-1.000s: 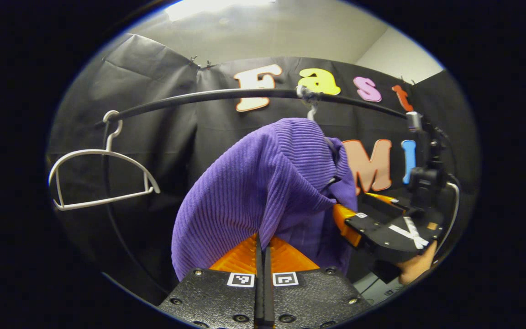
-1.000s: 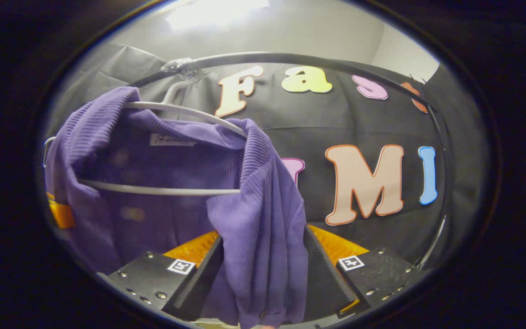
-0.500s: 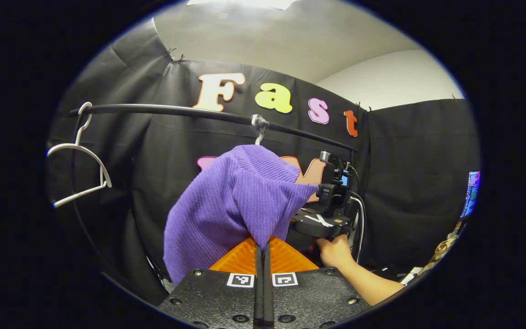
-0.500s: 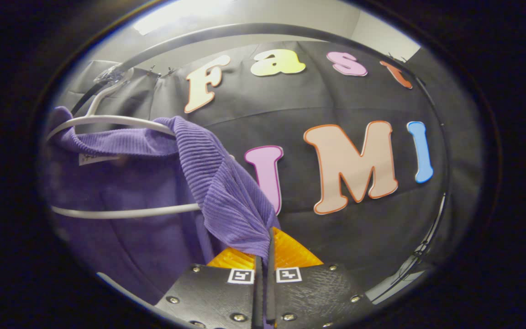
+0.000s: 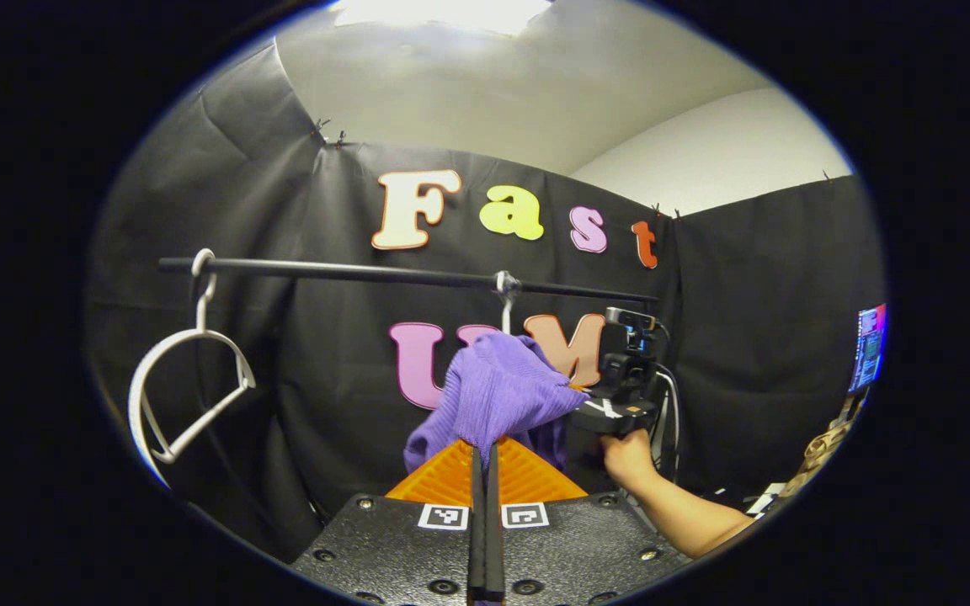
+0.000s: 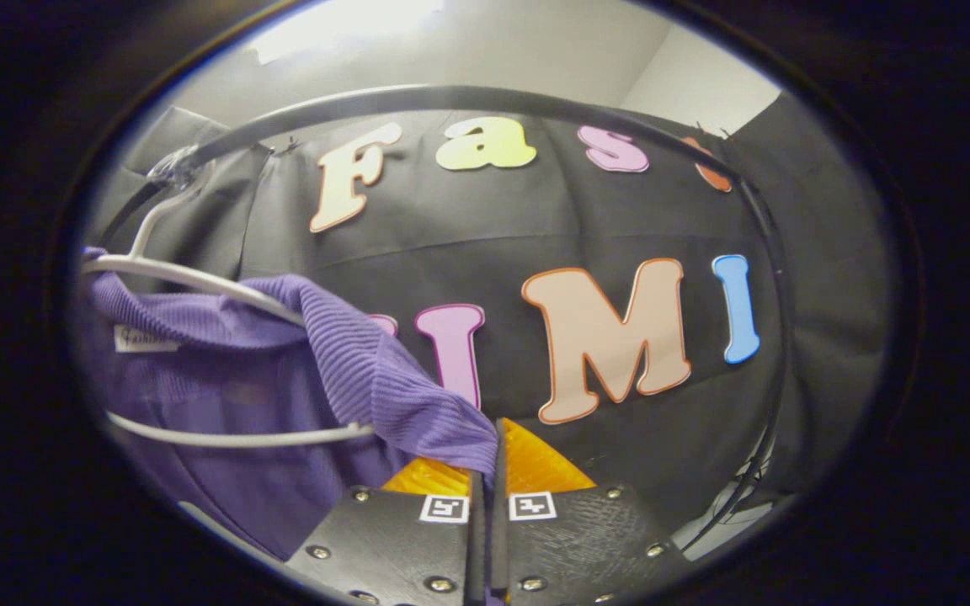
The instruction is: Grasp the clothes on the hanger with both hands and then place them into the laundry hamper below.
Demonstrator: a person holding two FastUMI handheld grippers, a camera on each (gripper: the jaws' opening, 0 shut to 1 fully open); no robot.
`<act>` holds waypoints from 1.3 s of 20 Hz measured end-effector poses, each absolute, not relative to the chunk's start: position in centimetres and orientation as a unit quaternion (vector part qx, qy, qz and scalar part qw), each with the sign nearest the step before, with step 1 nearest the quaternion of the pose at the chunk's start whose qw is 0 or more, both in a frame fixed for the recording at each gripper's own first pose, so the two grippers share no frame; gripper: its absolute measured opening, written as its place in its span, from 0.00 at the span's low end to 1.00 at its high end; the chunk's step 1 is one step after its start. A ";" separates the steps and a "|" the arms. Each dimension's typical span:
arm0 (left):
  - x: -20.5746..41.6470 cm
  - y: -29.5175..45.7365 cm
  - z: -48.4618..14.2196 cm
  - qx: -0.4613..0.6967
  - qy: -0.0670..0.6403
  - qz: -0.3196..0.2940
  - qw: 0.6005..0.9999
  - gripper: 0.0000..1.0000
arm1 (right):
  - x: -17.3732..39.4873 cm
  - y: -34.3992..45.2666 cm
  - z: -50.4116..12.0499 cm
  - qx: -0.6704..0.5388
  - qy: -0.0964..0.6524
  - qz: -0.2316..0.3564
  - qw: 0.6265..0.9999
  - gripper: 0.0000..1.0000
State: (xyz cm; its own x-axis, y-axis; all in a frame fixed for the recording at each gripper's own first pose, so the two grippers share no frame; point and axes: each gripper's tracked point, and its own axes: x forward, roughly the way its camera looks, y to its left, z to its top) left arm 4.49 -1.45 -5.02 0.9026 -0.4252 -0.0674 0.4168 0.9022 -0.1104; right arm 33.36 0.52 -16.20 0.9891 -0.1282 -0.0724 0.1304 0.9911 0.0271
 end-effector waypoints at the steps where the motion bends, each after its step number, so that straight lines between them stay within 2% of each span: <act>1: 4.6 -0.7 -4.7 -0.041 0.042 -0.210 0.976 0.00 | 33.4 0.3 -15.5 0.017 0.029 -0.069 0.997 0.03; 4: 5.4 1.2 -3.7 -0.020 0.035 -0.197 0.980 0.00 | 33.5 0.4 -14.5 0.004 0.018 -0.075 0.997 0.00; 5: 5.9 2.0 -3.4 -0.011 0.030 -0.186 0.982 0.01 | 33.7 0.3 -14.2 -0.005 0.013 -0.078 0.997 0.03; 6: 6.6 3.2 -3.1 0.003 0.023 -0.171 0.985 0.01 | 33.9 0.5 -14.3 -0.013 0.010 -0.080 0.997 0.00; 8: 8.2 5.3 -2.9 0.025 0.015 -0.132 0.991 0.00 | 34.3 0.7 -14.0 -0.020 0.001 -0.082 0.996 0.03; 9: 8.9 5.4 -2.8 0.031 0.011 -0.123 0.992 0.00 | 34.7 0.6 -13.9 -0.023 -0.002 -0.085 0.996 0.00; 10: 9.5 5.9 -3.0 0.035 0.012 -0.110 0.993 0.00 | 34.9 0.6 -14.0 -0.024 -0.003 -0.086 0.996 0.03; 14: 12.6 6.9 -4.2 0.021 0.015 -0.074 0.997 0.01 | 37.0 0.4 -15.6 -0.015 0.011 -0.080 0.997 0.03; 20: 16.4 5.5 -7.9 -0.027 0.050 -0.072 0.996 0.00 | 40.2 -1.0 -19.2 -0.008 0.041 -0.086 0.995 0.03; 26: 16.8 4.3 -12.2 -0.039 0.066 -0.078 0.994 0.00 | 39.9 -2.4 -25.3 -0.014 0.089 -0.087 0.992 0.03</act>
